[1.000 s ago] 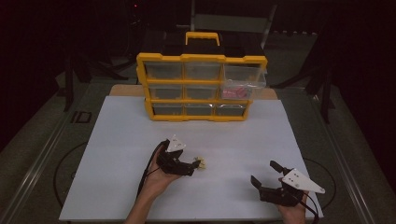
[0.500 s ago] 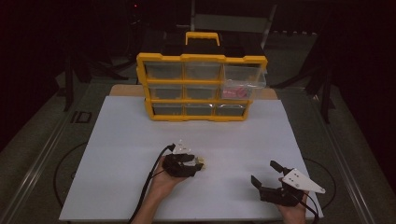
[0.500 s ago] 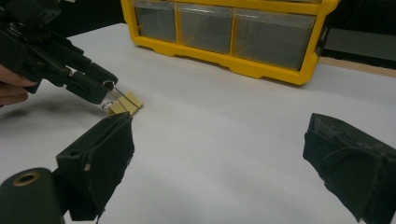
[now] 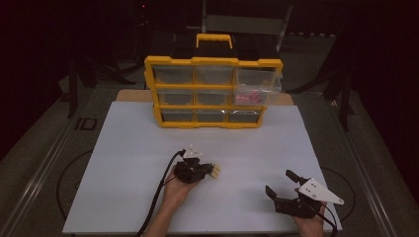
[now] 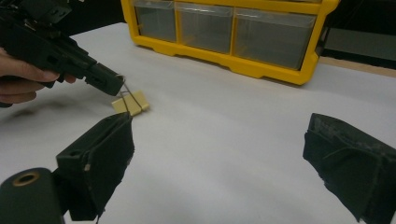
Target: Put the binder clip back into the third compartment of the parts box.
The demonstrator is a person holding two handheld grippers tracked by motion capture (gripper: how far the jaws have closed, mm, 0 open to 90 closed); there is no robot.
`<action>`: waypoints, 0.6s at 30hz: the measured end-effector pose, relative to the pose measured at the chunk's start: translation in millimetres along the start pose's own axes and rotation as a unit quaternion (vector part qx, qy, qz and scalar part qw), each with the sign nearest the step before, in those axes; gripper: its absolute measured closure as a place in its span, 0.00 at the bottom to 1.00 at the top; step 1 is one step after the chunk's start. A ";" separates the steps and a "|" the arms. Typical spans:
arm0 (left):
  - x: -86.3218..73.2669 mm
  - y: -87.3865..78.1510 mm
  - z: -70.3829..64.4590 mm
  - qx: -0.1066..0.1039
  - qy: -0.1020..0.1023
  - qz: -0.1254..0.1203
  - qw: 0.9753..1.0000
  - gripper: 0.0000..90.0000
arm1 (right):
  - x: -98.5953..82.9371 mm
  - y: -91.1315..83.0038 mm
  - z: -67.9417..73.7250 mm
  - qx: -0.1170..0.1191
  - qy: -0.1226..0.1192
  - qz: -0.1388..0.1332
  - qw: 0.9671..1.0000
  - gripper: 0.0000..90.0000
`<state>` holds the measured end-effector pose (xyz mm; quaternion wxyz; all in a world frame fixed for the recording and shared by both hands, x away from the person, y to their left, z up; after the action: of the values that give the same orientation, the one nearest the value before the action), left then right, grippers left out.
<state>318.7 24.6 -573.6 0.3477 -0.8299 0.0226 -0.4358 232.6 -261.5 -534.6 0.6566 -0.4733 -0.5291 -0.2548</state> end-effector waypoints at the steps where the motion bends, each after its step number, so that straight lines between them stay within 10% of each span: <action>1: 0.7 -0.5 -0.8 -0.006 0.001 -0.002 1.000 0.97 | 0.0 -0.1 -0.1 -0.001 0.001 0.000 1.000 0.09; 18: 8.0 -20.6 -0.5 0.008 0.029 -0.022 0.999 1.00 | 0.0 0.0 0.0 -0.001 -0.001 0.001 1.000 0.09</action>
<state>317.8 37.2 -555.5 0.3436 -0.8144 0.0106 -0.4675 232.6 -261.5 -534.6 0.6554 -0.4748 -0.5294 -0.2545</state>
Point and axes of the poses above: each handheld gripper's, and its own axes: y roughly forward along the jaws, x roughly out of its top, z roughly to its left, the point moved 5 cm from there along y, roughly forward along the jaws, and after that the axes turned 8 degrees about -x, right-handed, at the moved point
